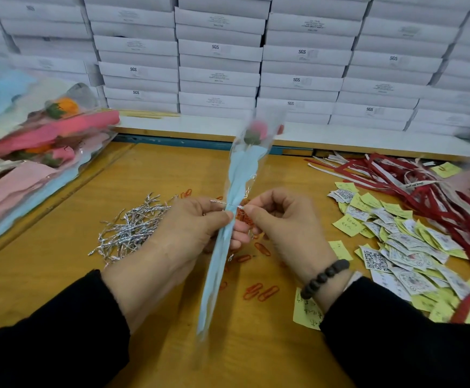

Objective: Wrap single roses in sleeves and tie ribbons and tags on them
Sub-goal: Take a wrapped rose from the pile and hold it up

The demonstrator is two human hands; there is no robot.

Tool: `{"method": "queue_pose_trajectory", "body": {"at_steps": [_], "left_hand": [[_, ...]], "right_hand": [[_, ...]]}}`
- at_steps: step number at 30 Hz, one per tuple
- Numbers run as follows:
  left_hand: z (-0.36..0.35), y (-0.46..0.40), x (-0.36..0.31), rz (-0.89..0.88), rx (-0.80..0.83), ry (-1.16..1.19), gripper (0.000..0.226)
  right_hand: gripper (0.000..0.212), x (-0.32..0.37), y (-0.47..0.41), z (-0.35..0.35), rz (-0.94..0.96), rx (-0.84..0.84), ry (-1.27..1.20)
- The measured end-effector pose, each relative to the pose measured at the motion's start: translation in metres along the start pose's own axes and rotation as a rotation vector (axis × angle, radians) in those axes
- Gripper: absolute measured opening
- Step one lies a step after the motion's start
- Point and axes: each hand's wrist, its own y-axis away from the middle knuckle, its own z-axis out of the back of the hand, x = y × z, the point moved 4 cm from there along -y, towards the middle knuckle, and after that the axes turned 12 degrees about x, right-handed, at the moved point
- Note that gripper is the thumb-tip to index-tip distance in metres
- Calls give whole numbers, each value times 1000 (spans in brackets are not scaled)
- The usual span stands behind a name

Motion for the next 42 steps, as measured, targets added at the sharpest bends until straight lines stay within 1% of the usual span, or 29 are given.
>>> {"method": "queue_pose_trajectory", "body": {"at_steps": [6, 9, 13, 17, 19, 23, 26, 29, 33, 38, 42], "left_hand": [[-9, 2, 3, -13, -17, 125, 11], [-12, 2, 6, -9, -37, 192, 12], [-13, 1, 8, 6, -41, 219, 11], [-13, 1, 10, 10, -47, 203, 14], [-13, 2, 11, 9, -65, 186, 14], [-13, 4, 11, -5, -115, 137, 26], [-13, 4, 11, -11, -154, 144, 28], [-13, 5, 10, -11, -184, 166, 26], [-12, 5, 11, -5, -189, 140, 28], [-11, 4, 12, 16, -152, 126, 27], [-10, 3, 12, 5, -133, 158, 22]], "right_hand": [[10, -1, 1, -1, -14, -21, 38], [9, -1, 3, -1, -22, -27, 8], [8, -1, 4, -1, -16, -45, -22], [10, -6, 3, -3, -49, 1, -67], [14, -8, 2, -3, -69, 15, -89], [17, -9, 2, -4, -77, 35, -155], [18, -7, 2, -6, -68, 46, -137], [15, -9, 2, -5, -98, 59, -169], [6, -13, 3, -6, -146, 121, -326], [19, -14, 3, -3, -113, 114, -247], [15, -12, 4, -3, -66, 107, -259]]}}
